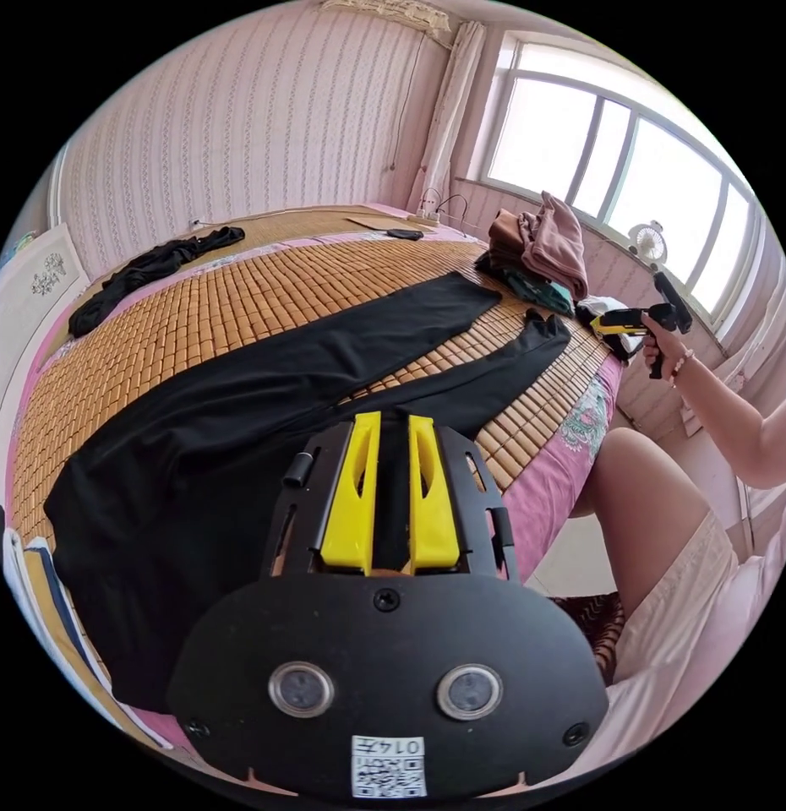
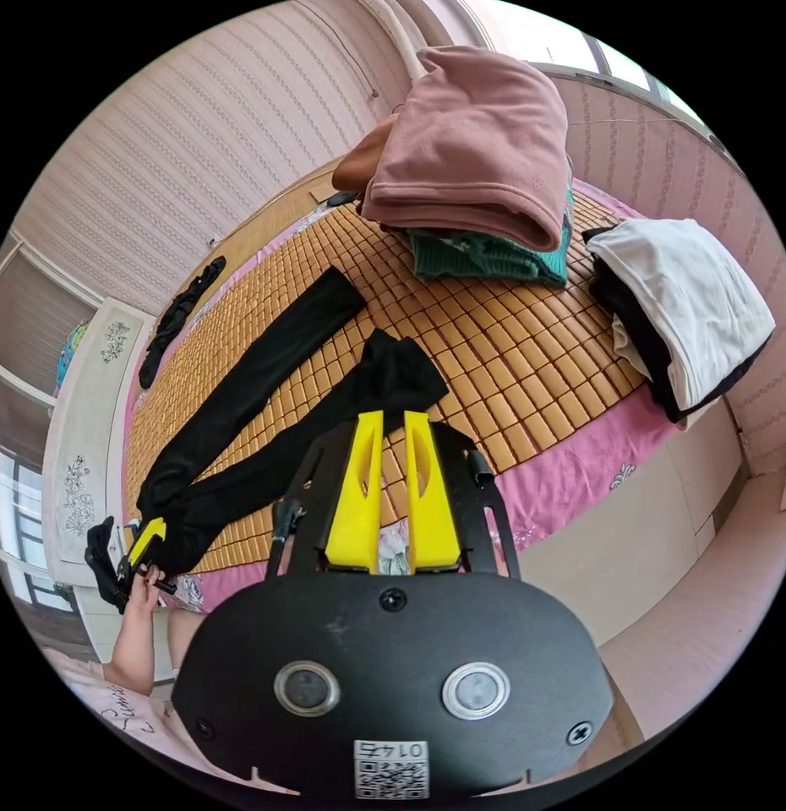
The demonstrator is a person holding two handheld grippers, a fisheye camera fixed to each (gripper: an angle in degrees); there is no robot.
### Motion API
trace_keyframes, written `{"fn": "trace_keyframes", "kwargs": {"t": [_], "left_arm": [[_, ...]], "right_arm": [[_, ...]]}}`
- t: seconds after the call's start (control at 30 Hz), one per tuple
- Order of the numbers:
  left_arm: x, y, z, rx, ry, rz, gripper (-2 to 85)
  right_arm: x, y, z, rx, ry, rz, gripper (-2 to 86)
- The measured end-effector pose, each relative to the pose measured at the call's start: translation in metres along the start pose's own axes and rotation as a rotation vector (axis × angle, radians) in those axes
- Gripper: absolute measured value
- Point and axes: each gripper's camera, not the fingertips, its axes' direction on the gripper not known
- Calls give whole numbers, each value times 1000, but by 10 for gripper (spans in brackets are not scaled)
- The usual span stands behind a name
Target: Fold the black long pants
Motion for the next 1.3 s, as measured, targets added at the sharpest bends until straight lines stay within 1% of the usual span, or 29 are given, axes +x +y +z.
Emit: {"fn": "trace_keyframes", "kwargs": {"t": [0.07,0.17,0.2,0.23,0.27,0.3,0.33,0.37,0.47,0.53,0.67,0.73,0.8,0.87,0.93,0.97,1.03,1.1,1.17,1.3], "left_arm": [[3,-11,13,-42,-27,35,76],[8,-21,38,-119,-82,54,82],[9,-21,43,-137,-86,52,82],[11,-21,56,-198,-80,51,80],[13,-19,61,-203,-97,51,71],[15,-18,60,-182,-107,63,64],[17,-18,61,-202,-80,86,42],[17,-19,59,-204,-78,77,10],[20,-17,51,-179,-100,116,-3],[19,-16,47,-167,-82,113,-6],[19,-15,51,-199,-67,103,-7],[20,-18,49,-202,-79,89,-6],[22,-22,45,-196,-97,96,-2],[20,-27,40,-181,-106,97,15],[15,-30,42,-201,-103,74,42],[11,-31,47,-237,-100,53,67],[11,-31,47,-221,-95,68,75],[13,-33,45,-227,-70,120,63],[15,-35,38,-237,-74,139,4],[17,-34,5,-146,-84,171,-8]], "right_arm": [[-7,-12,14,-32,14,-17,92],[-21,-28,42,-13,122,-36,100],[-23,-32,60,-51,168,-25,94],[-25,-33,76,-107,209,-29,75],[-28,-30,72,-51,222,-41,65],[-32,-27,68,-31,272,-25,30],[-36,-23,64,-36,273,-52,8],[-37,-19,61,-25,260,-71,4],[-40,-1,34,49,258,-137,-6],[-39,2,24,37,258,-196,-6],[-39,-10,33,19,240,-226,6],[-41,-28,53,-17,188,-207,75],[-43,-41,71,-68,172,-195,119],[-46,-48,88,-95,208,-192,120],[-47,-49,106,-142,260,-200,78],[-46,-47,105,-129,257,-198,70],[-45,-39,96,-100,222,-198,37],[-45,-30,82,-71,204,-216,25],[-43,-20,59,-29,168,-232,19],[-41,15,-22,119,-28,-253,12]]}}
